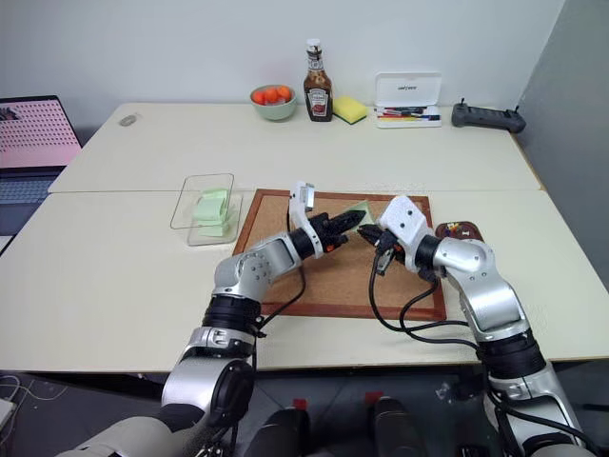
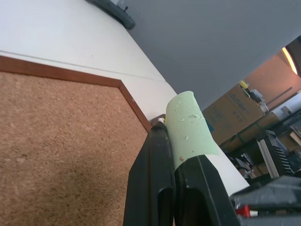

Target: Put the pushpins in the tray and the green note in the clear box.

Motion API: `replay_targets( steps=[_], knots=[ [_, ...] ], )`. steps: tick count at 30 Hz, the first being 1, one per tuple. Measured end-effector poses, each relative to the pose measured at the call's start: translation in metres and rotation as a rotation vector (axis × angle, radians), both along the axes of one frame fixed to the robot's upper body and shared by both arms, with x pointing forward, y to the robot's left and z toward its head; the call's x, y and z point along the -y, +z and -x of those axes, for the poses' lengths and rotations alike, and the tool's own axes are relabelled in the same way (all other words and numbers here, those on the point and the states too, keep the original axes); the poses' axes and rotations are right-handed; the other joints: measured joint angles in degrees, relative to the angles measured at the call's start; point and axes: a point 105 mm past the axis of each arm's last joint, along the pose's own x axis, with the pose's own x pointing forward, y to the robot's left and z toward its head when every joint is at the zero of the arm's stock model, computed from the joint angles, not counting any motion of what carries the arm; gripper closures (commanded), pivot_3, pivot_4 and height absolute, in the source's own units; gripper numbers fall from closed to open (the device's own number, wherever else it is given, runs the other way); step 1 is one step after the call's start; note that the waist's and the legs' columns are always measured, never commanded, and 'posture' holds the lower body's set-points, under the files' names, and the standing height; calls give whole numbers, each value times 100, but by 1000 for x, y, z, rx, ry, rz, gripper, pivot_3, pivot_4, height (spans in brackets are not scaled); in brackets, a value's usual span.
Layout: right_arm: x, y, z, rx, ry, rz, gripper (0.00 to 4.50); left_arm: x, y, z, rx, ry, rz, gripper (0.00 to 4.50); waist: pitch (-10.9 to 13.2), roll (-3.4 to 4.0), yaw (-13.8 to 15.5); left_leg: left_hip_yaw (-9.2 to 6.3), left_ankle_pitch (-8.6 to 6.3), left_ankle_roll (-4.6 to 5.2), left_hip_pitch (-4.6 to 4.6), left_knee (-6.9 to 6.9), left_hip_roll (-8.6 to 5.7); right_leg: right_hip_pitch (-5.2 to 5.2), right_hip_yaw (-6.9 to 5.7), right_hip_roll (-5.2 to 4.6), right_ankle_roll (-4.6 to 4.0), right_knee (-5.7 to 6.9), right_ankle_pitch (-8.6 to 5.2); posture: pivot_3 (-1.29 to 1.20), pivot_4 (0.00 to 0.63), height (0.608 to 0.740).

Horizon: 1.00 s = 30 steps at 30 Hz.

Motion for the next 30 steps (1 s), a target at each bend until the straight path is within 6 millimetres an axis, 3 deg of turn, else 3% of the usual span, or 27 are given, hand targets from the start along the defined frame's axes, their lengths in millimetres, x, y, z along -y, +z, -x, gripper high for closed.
replay_targets(
  steps=[24,30],
  knots=[
    [22,24,-7,-14,-129,-164,4500,-10,-5,-3,10,62,-13,4489,0,0,1,0,0,1,0,0,0,0,0,1,0,0,0,0,150,740],
    [62,7,-5,-53,-241,-67,4500,-23,1,-8,65,111,-77,4489,0,0,9,1,0,1,-4,-1,-1,0,1,0,0,-4,0,0,150,740]
  ],
)
